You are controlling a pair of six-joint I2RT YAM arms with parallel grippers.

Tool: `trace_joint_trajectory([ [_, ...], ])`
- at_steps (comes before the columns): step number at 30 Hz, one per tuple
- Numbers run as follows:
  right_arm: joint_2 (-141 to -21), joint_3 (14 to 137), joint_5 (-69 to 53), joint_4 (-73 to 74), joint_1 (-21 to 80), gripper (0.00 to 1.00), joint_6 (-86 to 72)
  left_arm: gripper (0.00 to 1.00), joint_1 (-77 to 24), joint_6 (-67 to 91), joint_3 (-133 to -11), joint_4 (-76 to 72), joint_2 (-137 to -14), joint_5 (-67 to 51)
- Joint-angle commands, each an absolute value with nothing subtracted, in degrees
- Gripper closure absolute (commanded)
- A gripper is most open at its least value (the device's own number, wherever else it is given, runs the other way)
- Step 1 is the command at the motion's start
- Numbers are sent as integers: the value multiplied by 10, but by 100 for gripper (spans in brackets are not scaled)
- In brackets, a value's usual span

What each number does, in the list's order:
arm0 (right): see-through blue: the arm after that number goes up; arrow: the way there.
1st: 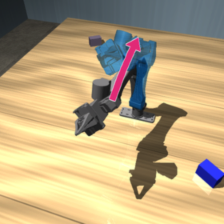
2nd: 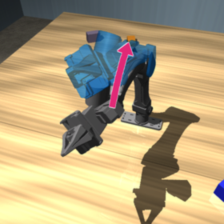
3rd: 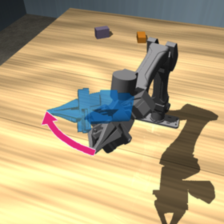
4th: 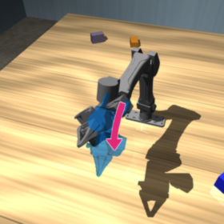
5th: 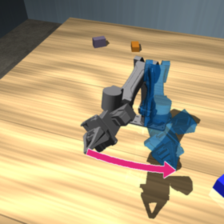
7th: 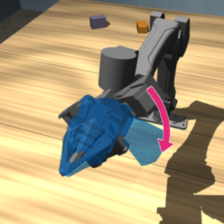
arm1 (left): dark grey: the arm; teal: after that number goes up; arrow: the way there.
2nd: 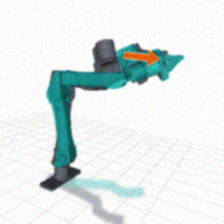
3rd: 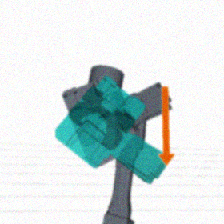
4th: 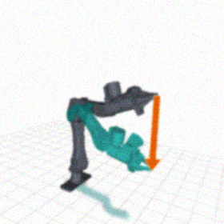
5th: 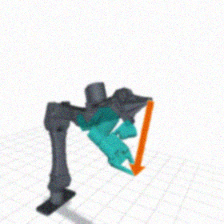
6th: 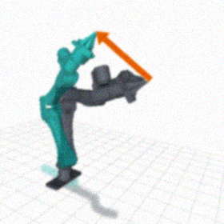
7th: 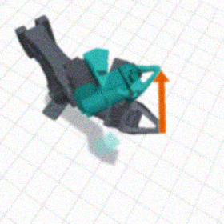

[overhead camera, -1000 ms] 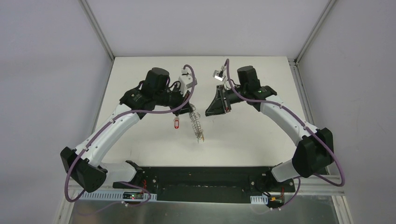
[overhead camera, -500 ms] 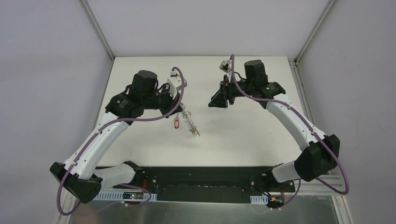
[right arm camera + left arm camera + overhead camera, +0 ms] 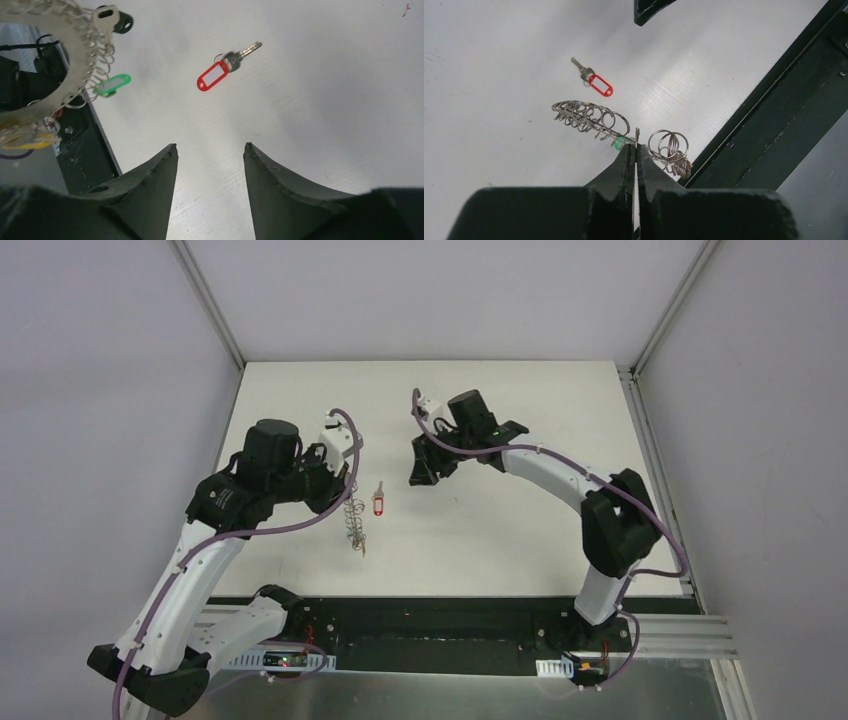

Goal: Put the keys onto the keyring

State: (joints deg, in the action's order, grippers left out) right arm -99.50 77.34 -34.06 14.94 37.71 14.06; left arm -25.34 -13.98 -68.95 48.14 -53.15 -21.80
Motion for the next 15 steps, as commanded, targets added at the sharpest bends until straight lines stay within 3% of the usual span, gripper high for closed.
trace_joint_trajectory([
  [1,-1060,852,-268,130,417,46,117,100,-244,-162,-693,530,-501,-196],
  [15,-1264,1054,-213,209,497,45,200,100,-244,-179,-651,596,-413,-233],
])
